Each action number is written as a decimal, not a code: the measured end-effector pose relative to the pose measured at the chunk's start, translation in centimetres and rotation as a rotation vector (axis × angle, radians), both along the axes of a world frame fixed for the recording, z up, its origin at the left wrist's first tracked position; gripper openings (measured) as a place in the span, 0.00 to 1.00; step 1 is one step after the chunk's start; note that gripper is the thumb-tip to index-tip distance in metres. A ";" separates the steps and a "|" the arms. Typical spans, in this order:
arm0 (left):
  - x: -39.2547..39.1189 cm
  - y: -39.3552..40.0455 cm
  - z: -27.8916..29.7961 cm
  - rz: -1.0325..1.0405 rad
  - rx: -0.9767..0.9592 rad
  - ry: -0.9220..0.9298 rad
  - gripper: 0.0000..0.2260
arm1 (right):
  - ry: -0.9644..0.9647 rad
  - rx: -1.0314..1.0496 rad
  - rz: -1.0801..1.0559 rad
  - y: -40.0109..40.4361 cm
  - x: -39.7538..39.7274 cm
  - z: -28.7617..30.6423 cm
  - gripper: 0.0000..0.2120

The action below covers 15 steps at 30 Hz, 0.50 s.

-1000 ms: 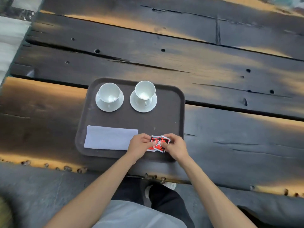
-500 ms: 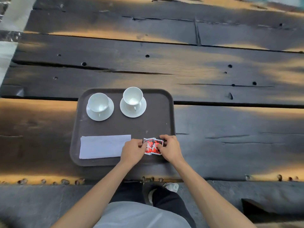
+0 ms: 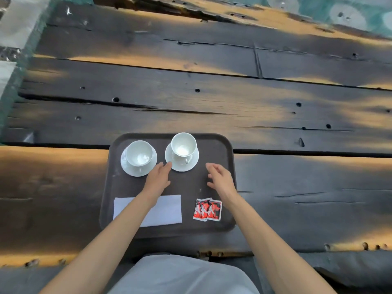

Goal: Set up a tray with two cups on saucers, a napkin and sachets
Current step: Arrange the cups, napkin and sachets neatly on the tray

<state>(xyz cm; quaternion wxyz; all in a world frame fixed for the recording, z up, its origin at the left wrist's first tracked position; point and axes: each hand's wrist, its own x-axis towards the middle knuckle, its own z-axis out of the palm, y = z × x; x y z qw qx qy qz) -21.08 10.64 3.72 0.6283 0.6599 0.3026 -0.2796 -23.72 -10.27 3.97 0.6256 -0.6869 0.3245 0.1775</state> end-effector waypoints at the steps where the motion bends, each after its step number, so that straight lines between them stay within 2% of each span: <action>1: 0.6 -0.1 -0.1 -0.010 -0.015 0.007 0.32 | 0.004 0.029 -0.016 0.3 1.1 0.2 0.15; 4: 2.0 -0.7 -0.6 -0.018 -0.026 0.012 0.30 | 0.031 0.073 -0.043 1.1 4.1 0.4 0.18; 6: 2.7 -1.3 -0.8 0.021 -0.022 0.012 0.20 | 0.060 0.083 -0.031 1.5 5.7 0.3 0.21; 7: 3.0 -1.6 -1.0 0.052 -0.015 0.012 0.20 | 0.080 0.086 -0.021 1.6 6.4 0.2 0.22; 10: 3.5 -2.4 -1.3 0.176 -0.018 0.036 0.38 | 0.109 0.094 0.013 1.9 7.6 -0.6 0.25; 11: 3.6 -2.6 -1.5 0.207 0.001 0.039 0.41 | 0.113 0.102 0.016 1.9 7.9 -0.9 0.26; 12: 3.7 -2.7 -1.7 0.228 0.009 0.036 0.39 | 0.121 0.114 0.010 1.9 8.0 -1.3 0.27; 14: 4.0 -2.7 -2.0 0.228 0.012 0.040 0.23 | 0.135 0.150 -0.008 1.6 8.1 -1.9 0.29; 15: 4.1 -2.7 -2.1 0.229 0.013 0.032 0.21 | 0.139 0.170 -0.014 1.5 8.1 -2.2 0.30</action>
